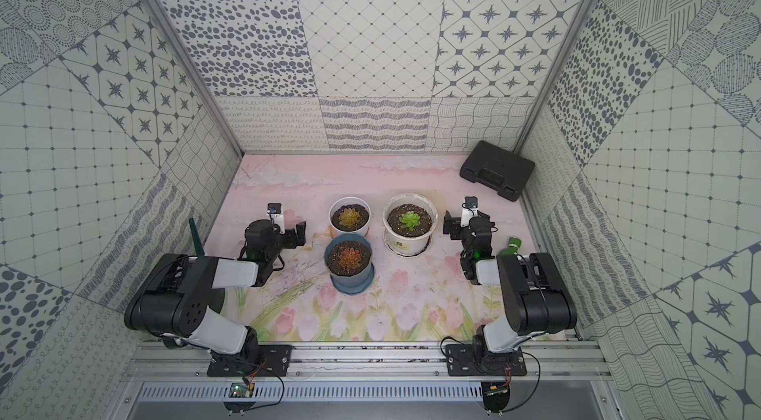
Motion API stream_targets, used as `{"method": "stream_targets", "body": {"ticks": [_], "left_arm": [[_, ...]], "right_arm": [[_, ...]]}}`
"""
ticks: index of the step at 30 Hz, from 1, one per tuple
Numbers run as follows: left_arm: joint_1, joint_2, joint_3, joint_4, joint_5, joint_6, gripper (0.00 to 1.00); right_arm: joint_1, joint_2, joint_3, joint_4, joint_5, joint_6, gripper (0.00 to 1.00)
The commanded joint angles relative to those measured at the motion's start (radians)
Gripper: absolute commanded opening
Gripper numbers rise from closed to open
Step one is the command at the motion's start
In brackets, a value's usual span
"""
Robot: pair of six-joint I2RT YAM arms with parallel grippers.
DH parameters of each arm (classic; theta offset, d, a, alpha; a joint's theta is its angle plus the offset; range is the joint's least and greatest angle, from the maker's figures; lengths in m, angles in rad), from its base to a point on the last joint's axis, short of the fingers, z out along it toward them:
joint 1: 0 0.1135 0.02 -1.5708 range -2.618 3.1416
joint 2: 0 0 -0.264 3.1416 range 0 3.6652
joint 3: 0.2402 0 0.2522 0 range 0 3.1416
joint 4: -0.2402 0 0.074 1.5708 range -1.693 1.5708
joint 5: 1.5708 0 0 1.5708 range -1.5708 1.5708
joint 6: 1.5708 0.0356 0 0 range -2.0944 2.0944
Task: Water the succulent around the soil edge
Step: Move the watering can to the center of the board.
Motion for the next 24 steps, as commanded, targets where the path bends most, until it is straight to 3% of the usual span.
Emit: {"method": "stream_targets", "body": {"ticks": [1,13,24], "left_arm": [[-0.013,0.005,0.009,0.050,-0.011,0.003,0.99],[-0.012,0.005,0.008,0.049,-0.012,0.003,0.98],[-0.013,0.005,0.007,0.049,-0.013,0.004,0.98]], "right_arm": [[-0.004,0.009,0.015,0.007,-0.008,0.010,0.98],[-0.027,0.007,0.026,-0.014,-0.048,0.021,0.98],[0.014,0.005,-0.012,0.054,0.028,-0.003,0.98]]}}
